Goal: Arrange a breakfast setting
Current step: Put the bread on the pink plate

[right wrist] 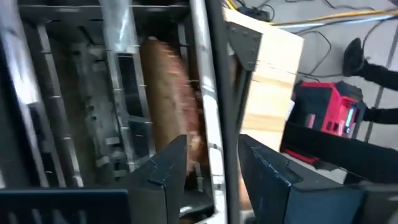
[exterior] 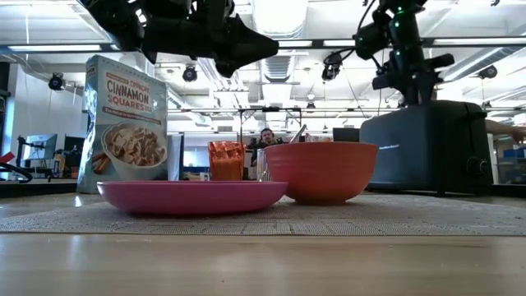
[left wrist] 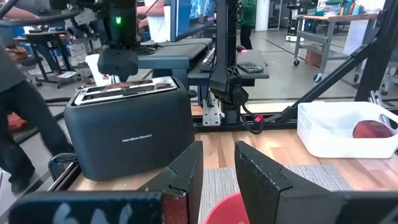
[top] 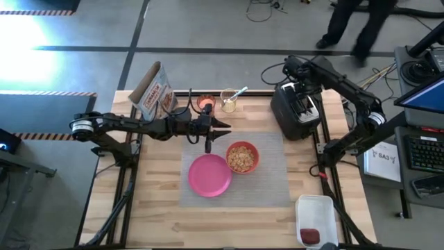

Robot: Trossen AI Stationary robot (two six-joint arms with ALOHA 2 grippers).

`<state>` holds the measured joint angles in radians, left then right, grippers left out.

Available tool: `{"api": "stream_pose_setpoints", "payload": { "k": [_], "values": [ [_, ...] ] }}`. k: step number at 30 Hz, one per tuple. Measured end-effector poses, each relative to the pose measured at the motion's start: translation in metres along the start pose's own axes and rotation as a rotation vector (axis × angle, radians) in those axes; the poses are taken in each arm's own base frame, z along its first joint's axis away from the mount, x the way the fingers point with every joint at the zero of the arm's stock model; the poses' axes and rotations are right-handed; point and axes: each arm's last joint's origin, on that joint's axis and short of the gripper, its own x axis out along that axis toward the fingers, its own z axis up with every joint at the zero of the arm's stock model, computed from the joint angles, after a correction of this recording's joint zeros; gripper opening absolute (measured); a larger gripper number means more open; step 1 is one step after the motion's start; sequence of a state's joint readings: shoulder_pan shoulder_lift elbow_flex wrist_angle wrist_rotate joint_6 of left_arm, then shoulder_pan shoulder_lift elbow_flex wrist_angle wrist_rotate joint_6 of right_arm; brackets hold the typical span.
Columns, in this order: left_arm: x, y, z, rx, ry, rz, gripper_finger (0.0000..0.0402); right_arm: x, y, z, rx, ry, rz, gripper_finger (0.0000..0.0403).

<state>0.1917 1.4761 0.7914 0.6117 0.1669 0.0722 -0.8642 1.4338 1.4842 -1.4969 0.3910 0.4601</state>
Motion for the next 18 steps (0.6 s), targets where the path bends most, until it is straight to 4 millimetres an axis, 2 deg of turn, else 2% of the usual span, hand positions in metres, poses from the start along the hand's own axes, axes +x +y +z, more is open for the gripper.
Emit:
{"api": "stream_pose_setpoints", "payload": {
  "k": [12, 18],
  "values": [
    [0.000, 0.000, 0.000, 0.002, 0.001, 0.000, 0.0076, 0.036, 0.012, 0.001, -0.010, -0.010, -0.033, 0.0128],
    [0.000, 0.001, 0.000, 0.007, 0.001, 0.004, 0.0076, 0.037, 0.012, 0.000, -0.022, -0.012, -0.040, 0.0114]
  ]
}}
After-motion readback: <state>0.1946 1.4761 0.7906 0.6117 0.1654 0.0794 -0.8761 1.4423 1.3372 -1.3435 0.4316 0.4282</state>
